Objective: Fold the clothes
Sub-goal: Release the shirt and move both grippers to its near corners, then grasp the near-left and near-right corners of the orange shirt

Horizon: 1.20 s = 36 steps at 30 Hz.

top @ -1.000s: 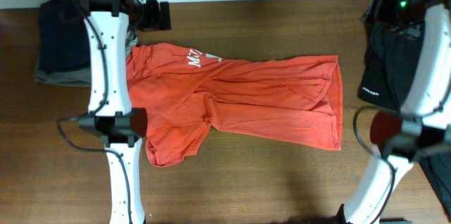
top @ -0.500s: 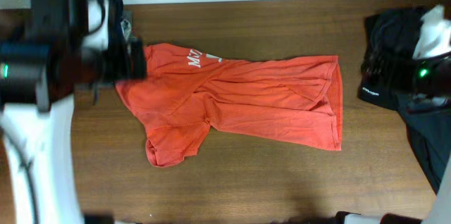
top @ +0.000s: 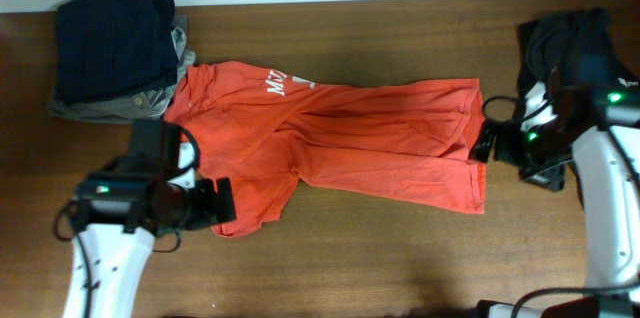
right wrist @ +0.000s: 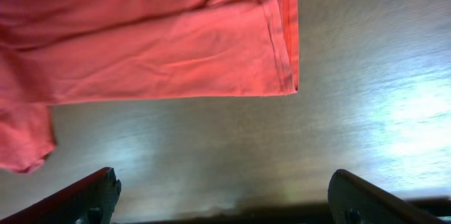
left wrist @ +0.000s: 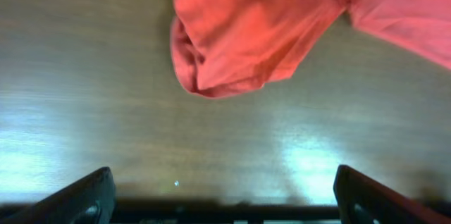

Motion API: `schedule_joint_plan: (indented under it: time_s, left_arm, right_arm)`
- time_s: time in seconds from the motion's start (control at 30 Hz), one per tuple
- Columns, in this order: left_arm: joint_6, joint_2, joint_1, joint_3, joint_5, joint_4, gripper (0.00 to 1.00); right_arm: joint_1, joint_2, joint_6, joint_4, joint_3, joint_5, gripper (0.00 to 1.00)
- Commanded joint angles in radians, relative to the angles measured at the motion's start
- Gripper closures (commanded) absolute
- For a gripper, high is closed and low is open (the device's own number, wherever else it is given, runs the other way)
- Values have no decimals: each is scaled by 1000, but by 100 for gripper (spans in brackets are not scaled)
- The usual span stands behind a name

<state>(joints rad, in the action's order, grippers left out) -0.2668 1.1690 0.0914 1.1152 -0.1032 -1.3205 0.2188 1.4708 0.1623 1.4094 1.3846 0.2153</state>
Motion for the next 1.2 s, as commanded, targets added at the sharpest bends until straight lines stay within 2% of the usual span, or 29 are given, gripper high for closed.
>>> schedule_joint_plan:
  time_s: [0.0,0.2,0.43,0.63,0.9,1.17]
  left_arm:
    - [-18,1,0,-111,-46,68,4]
    - [-41,79,0,-214,-46,173,8]
    - [-197,245,0,-249,-47,274,7]
    - [-266,362,0,-249,-47,352,7]
    - [-283,451,0,-249,-47,391,7]
    - [-302,460,0,-258,-24,428,8]
  right_arm:
    - [-3,-11,39,-44,-102,17,1]
    - [-3,-11,51,-129,-234,17,1]
    - [-3,-10,65,-211,-326,17,1]
    - [-3,-10,91,-237,-352,24,1]
    - [-3,-10,136,-281,-354,25,1]
    - [-3,-10,162,-311,-354,24,1]
